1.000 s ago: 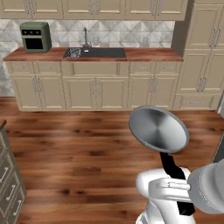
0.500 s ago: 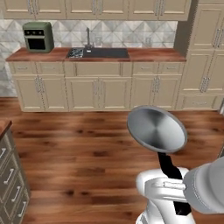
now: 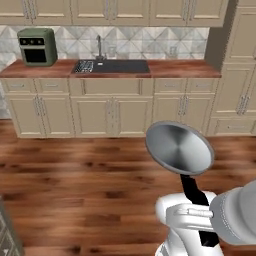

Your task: Move the pot and pan from the stove into the sink.

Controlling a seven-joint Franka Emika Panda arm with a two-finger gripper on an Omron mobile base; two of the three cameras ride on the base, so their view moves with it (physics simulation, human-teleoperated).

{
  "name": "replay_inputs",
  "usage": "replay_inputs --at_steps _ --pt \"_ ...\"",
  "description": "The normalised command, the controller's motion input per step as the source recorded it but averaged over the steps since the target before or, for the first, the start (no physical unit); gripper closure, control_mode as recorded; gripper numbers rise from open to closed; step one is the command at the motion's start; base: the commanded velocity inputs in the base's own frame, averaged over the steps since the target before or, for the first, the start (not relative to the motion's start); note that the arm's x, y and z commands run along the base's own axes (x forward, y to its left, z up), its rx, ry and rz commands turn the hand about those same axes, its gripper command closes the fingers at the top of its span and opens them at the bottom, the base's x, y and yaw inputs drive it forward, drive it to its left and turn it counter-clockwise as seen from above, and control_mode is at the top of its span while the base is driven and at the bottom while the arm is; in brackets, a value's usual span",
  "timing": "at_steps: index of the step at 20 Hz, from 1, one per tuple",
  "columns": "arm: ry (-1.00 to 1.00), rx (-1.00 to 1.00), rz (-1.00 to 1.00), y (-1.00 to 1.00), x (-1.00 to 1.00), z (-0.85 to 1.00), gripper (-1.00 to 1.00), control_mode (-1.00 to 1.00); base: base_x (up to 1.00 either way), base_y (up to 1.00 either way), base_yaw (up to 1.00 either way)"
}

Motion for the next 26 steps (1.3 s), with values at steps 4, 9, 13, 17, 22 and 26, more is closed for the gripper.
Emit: replay_inputs --at_steps 4,9,13,17,22,26 --pt "0.0 0.0 0.0 0.0 0.0 0.0 1.0 1.0 0.97 0.08 -0.01" --pt "0.0 0.0 0.0 0.0 0.0 0.0 1.0 1.0 1.0 0.11 -0.02" --pt "0.0 0.0 0.0 0.0 0.0 0.0 1.0 1.0 1.0 0.12 -0.02" --pt "0.0 0.0 0.0 0.0 0.0 0.0 1.0 1.0 1.0 0.14 -0.03" --pt "0.0 0.0 0.0 0.0 0.0 0.0 1.0 1.0 1.0 0.15 -0.03" --pt "0.0 0.0 0.0 0.0 0.0 0.0 1.0 1.0 1.0 0.16 -0.03"
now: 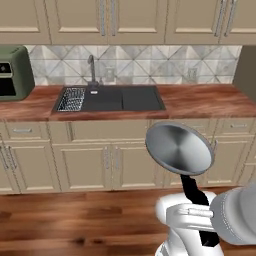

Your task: Move the pot and pan from the stove into the sink.

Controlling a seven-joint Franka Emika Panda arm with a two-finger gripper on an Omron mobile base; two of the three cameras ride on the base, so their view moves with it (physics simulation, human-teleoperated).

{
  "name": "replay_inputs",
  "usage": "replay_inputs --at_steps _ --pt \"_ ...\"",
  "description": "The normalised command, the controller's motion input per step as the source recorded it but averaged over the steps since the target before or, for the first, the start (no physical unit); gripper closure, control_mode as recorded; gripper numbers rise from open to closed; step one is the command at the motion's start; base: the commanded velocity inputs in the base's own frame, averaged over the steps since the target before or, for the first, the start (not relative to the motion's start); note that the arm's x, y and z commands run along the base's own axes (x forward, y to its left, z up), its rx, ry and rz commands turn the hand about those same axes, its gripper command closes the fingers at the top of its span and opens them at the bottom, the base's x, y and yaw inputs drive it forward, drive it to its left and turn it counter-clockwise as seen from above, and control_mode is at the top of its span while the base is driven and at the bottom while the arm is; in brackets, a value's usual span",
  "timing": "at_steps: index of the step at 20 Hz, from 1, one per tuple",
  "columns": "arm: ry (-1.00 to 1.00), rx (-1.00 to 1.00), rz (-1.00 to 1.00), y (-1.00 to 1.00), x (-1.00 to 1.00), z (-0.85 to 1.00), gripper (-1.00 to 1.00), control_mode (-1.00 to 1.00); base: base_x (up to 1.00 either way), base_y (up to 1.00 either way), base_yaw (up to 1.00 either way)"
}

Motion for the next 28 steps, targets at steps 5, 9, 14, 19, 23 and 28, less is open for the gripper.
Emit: replay_inputs --at_steps 5,9,14,19,23,28 --pt "0.0 0.0 0.0 0.0 0.0 0.0 1.0 1.0 1.0 0.18 -0.03" --pt "0.0 0.0 0.0 0.0 0.0 0.0 1.0 1.0 1.0 0.19 -0.03" --pt "0.0 0.0 0.0 0.0 0.0 0.0 1.0 1.0 1.0 0.18 -0.03" --pt "0.0 0.0 0.0 0.0 0.0 0.0 1.0 1.0 1.0 0.18 -0.03" --pt "0.0 0.0 0.0 0.0 0.0 0.0 1.0 1.0 0.98 0.18 -0.04" --pt "0.0 0.0 0.0 0.0 0.0 0.0 1.0 1.0 0.56 0.08 -0.04"
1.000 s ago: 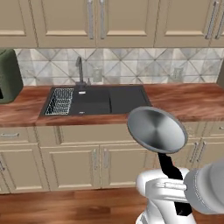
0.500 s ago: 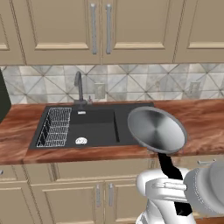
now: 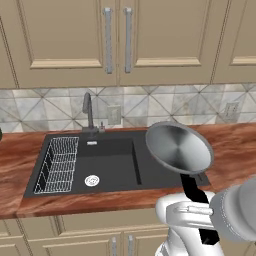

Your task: Move the pot and pan from the stove into the sink.

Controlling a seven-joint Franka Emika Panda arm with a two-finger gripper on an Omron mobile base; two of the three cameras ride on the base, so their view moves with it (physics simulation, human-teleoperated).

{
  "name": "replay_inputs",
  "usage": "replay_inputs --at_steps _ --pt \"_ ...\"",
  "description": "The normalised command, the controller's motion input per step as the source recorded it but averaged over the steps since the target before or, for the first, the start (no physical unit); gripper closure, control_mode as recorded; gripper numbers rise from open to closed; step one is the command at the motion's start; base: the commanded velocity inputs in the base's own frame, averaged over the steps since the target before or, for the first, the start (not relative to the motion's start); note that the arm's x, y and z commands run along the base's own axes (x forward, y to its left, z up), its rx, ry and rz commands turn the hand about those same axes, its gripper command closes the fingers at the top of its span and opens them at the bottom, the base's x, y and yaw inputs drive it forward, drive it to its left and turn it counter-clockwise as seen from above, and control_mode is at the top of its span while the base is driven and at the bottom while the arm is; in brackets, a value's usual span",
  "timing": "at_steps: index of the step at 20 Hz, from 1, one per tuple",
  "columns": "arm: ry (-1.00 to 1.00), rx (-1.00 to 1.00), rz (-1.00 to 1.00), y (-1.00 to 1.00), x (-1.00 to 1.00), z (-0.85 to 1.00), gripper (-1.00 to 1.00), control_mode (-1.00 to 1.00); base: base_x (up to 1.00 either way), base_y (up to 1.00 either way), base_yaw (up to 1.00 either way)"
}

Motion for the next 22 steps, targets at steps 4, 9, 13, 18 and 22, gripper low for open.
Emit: replay_inputs --at_steps 4,9,13,18,22 --pt "0.0 0.0 0.0 0.0 0.02 0.0 1.0 -1.0 0.0 0.0 0.0" --pt "0.04 0.02 0.02 -0.05 0.25 -0.22 1.0 -1.0 0.0 0.0 0.0" --pt "0.12 0.04 0.08 -0.09 0.22 -0.2 1.0 -1.0 0.0 0.0 0.0" --pt "0.09 0.01 0.08 -0.04 0.12 -0.07 1.0 -1.0 0.0 0.0 0.0" --pt "0.02 0.0 0.05 -0.03 0.05 -0.06 1.0 -1.0 0.0 0.0 0.0"
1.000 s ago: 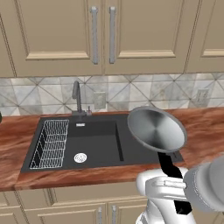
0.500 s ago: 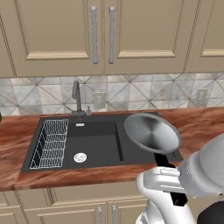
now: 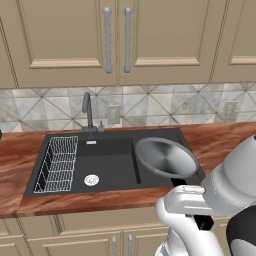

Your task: Move the pot and pan from the stove into the sink.

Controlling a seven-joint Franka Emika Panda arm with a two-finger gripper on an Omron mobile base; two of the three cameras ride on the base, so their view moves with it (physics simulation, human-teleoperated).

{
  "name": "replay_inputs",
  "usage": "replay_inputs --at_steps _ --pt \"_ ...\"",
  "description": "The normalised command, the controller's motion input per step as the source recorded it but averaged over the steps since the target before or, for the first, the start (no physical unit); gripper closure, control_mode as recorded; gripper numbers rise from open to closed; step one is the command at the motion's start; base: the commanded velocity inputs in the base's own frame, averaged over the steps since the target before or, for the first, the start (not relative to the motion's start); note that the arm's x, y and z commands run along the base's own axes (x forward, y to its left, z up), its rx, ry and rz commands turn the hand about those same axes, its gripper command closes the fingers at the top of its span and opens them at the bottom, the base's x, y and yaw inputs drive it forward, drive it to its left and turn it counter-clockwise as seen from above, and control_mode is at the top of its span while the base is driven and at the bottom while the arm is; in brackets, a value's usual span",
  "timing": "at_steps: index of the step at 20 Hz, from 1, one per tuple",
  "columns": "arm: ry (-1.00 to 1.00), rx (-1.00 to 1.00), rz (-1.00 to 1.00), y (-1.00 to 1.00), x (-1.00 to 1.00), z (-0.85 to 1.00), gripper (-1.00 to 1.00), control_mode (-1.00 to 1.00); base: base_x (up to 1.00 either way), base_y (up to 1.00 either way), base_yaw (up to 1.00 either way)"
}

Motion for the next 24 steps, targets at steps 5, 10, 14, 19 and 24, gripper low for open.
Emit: replay_inputs --at_steps 5,10,14,19,24 --pt "0.0 0.0 0.01 -0.01 0.0 -0.02 1.0 -1.0 0.0 0.0 0.0" --pt "0.08 -0.01 -0.03 0.0 0.03 -0.27 1.0 -1.0 0.0 0.0 0.0" --pt "0.08 0.0 -0.09 -0.06 0.42 -0.16 1.0 -1.0 0.0 0.0 0.0" --pt "0.08 0.03 -0.09 -0.15 0.79 -0.04 1.0 -1.0 0.0 0.0 0.0" --pt "0.06 0.04 -0.04 -0.13 0.75 -0.06 1.0 -1.0 0.0 0.0 0.0"
